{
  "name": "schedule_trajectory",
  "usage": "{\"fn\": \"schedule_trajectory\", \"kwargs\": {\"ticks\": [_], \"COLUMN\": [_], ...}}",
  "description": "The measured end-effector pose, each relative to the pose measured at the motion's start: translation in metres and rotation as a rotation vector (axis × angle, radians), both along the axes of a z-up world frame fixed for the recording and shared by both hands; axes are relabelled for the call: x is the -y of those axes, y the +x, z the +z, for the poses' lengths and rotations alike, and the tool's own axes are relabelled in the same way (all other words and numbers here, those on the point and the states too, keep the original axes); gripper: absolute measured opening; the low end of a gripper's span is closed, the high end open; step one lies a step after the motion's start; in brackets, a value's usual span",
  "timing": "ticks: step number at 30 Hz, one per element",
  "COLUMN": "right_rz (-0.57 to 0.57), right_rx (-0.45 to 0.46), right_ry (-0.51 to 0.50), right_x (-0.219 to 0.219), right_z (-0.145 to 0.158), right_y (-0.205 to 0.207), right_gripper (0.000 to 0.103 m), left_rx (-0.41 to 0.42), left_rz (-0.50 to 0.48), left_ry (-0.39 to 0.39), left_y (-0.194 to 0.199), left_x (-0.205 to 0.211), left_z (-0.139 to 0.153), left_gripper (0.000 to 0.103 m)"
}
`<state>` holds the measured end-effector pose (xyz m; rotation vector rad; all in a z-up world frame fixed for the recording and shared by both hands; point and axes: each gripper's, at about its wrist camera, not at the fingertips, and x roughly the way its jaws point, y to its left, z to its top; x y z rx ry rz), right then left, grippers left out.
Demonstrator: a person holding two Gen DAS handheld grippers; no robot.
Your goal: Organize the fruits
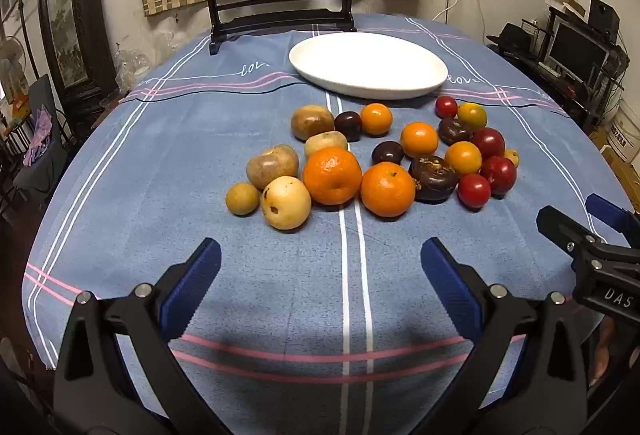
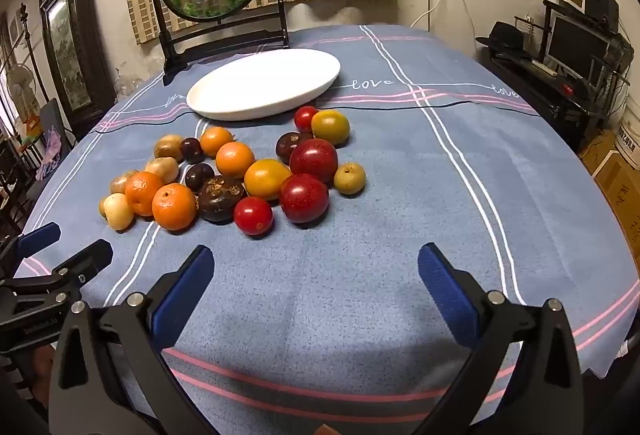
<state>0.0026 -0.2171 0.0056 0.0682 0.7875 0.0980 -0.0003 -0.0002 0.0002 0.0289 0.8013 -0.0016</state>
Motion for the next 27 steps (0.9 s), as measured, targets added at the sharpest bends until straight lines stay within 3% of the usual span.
{"fn": "schedule_trajectory", "kwargs": {"ticks": [27], "right_rz": [0.016], "right_rx": [-0.005], "right_ry": [-0.012], "right_x": [-0.0037], "right_z": [-0.002], "right_y": [0.0035], "right_gripper": [0.102], "left_rx": [-0.026], "left_rz": [0.018], "left_ry": [-0.009], "left_y": [0.0044], "left_x": [-0.0025], "left_z": [-0.0047], "left_gripper": [0.101]}}
